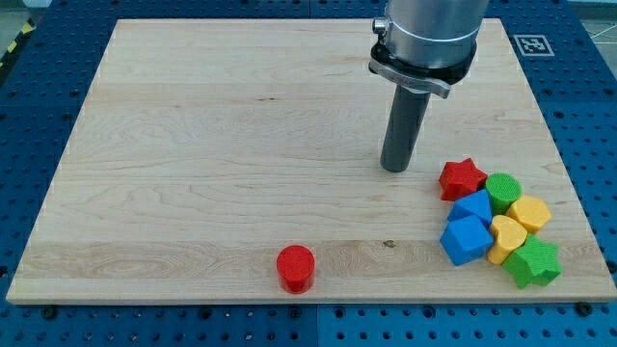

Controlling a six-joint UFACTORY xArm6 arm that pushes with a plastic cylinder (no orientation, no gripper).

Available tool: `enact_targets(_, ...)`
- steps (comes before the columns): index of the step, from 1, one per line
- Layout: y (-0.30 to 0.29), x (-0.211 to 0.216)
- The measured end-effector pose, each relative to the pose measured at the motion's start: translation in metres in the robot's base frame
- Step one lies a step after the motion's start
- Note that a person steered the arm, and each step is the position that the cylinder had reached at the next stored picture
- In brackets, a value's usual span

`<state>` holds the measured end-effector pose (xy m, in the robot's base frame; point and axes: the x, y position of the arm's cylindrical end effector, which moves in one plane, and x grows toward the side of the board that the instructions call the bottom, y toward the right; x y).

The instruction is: Point your arm towards the red circle

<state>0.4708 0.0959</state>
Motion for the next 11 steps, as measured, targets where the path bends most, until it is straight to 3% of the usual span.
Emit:
enact_targets(2, -0.007, 0.003)
enact_targets(3, -0.047, 0.050)
enact_targets(5, -0.055, 0.050)
enact_targets(6, -0.111, 0.055)
enact_targets(9, -0.158, 0.056)
enact_targets(11, -0.160, 0.109)
